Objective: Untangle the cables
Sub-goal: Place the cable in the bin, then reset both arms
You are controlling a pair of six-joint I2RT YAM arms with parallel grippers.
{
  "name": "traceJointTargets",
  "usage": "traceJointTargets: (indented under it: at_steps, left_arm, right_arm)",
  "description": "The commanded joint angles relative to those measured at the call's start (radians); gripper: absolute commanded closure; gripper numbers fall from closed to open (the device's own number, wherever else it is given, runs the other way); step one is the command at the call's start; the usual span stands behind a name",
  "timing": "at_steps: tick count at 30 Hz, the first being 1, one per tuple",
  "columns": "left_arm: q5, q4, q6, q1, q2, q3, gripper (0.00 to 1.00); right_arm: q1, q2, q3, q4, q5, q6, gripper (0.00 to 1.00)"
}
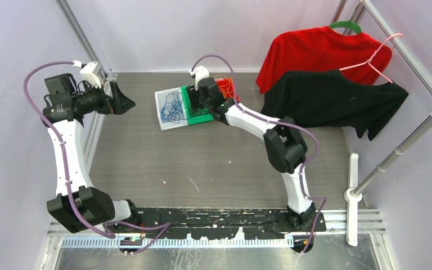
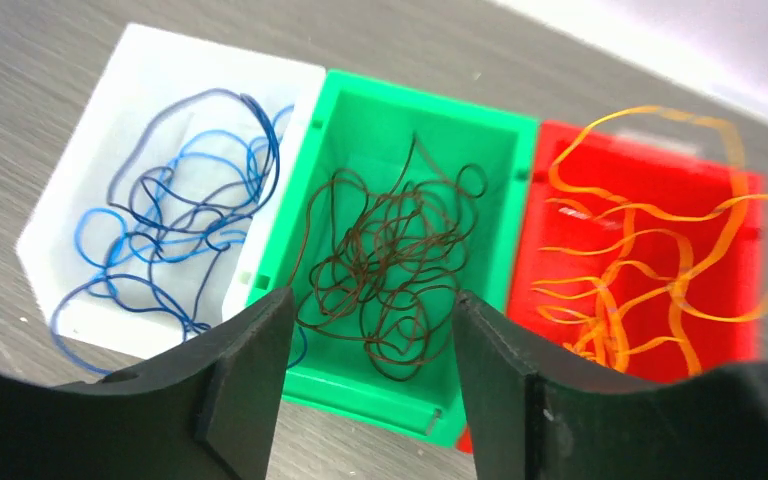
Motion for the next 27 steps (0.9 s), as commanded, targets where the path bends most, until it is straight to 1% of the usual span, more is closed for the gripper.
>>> traceJointTargets:
  at_steps: [1,3,5,6,8,10,14,15,16,18,21,22,23,27]
  left_arm:
    - [-0.012,-0.017,0.025,0.009,-0.078,-0.018,0.00]
    - [-0.025,-0.001,0.019,0.011,-0.090,-0.047,0.00]
    - [-0.034,0.027,-0.005,0.010,-0.098,-0.089,0.00]
    - [-0.033,0.048,-0.015,0.010,-0.102,-0.122,0.00]
    - [-0.047,0.139,-0.067,0.010,-0.114,-0.226,0.00]
    - [-0.052,0.256,-0.108,0.011,-0.123,-0.337,0.01]
    - [-0.078,0.550,-0.221,0.009,-0.143,-0.572,0.00]
    - [-0.091,0.631,-0.249,0.008,-0.146,-0.625,0.00]
    - [-0.101,0.710,-0.265,0.007,-0.145,-0.680,0.01]
    - [-0.133,0.910,-0.298,0.003,-0.140,-0.778,0.00]
    - [-0.193,1.191,-0.320,-0.016,-0.122,-0.912,0.00]
    - [-0.224,1.266,-0.313,-0.049,-0.108,-0.949,0.00]
    - [-0.255,1.326,-0.299,-0.078,-0.087,-0.973,0.00]
    - [-0.383,1.452,-0.250,-0.160,0.041,-1.017,0.00]
  right_arm:
    - [0.001,-0.199,-0.044,0.005,0.063,-0.034,0.28]
    - [0.002,-0.277,-0.097,0.001,0.078,-0.014,0.01]
    - [0.001,-0.378,-0.185,0.006,0.102,0.022,0.00]
    - [-0.002,-0.440,-0.245,0.024,0.139,0.041,0.00]
    - [-0.013,-0.597,-0.428,0.084,0.184,0.089,0.00]
    - [-0.044,-0.746,-0.604,0.154,0.268,0.148,0.00]
    - [-0.162,-0.978,-0.914,0.223,0.534,0.264,0.00]
    - [-0.192,-1.018,-0.973,0.219,0.628,0.296,0.00]
    - [-0.226,-1.052,-1.014,0.192,0.679,0.338,0.00]
    - [-0.303,-1.103,-1.100,0.174,0.723,0.387,0.00]
    - [-0.374,-1.111,-1.214,0.277,0.803,0.346,0.00]
    - [-0.402,-1.101,-1.238,0.307,0.818,0.343,0.00]
    - [-0.434,-1.087,-1.255,0.346,0.808,0.334,0.00]
    - [-0.530,-0.964,-1.320,0.584,0.733,0.262,0.00]
